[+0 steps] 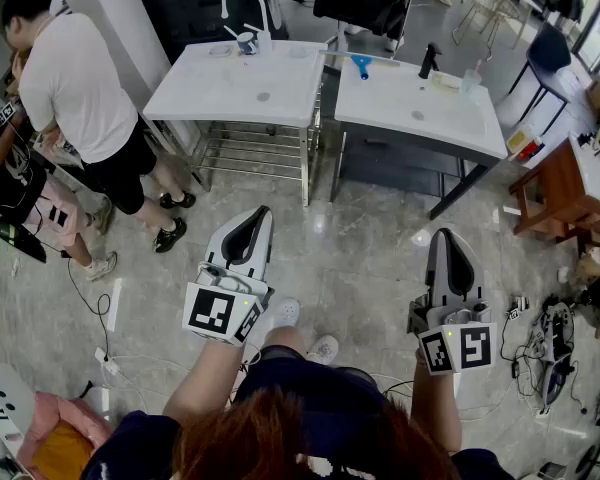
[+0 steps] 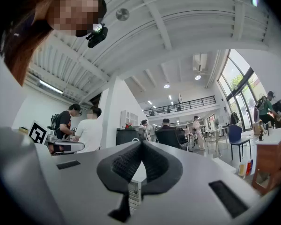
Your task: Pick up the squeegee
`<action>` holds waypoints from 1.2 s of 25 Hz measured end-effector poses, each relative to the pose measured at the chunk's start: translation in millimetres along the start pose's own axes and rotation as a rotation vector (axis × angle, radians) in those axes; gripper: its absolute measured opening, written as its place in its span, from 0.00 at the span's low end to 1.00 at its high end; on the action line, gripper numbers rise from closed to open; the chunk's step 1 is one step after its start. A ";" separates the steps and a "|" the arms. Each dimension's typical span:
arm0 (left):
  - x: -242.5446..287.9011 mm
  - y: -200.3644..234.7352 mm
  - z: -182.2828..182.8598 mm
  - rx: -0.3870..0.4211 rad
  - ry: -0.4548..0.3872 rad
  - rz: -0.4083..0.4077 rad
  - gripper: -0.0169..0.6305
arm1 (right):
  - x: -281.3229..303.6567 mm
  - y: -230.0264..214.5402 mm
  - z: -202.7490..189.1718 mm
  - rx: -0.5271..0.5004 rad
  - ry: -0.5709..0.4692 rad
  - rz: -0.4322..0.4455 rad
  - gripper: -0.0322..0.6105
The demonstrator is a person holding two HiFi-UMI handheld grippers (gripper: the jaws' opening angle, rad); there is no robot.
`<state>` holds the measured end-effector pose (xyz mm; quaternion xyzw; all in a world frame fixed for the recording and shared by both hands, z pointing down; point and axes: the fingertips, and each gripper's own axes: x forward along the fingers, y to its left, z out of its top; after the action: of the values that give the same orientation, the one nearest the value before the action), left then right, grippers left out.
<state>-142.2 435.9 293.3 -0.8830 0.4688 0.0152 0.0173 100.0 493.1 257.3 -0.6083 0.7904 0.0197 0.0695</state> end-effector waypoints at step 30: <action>233.7 208.4 -1.9 0.006 -0.032 -0.181 0.06 | 286.3 -9.3 -27.9 0.090 -0.096 -0.120 0.08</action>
<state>-183.9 125.8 281.8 -0.9214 0.3865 0.0264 0.0288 34.9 212.9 247.2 -0.6491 0.7484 0.0089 0.1359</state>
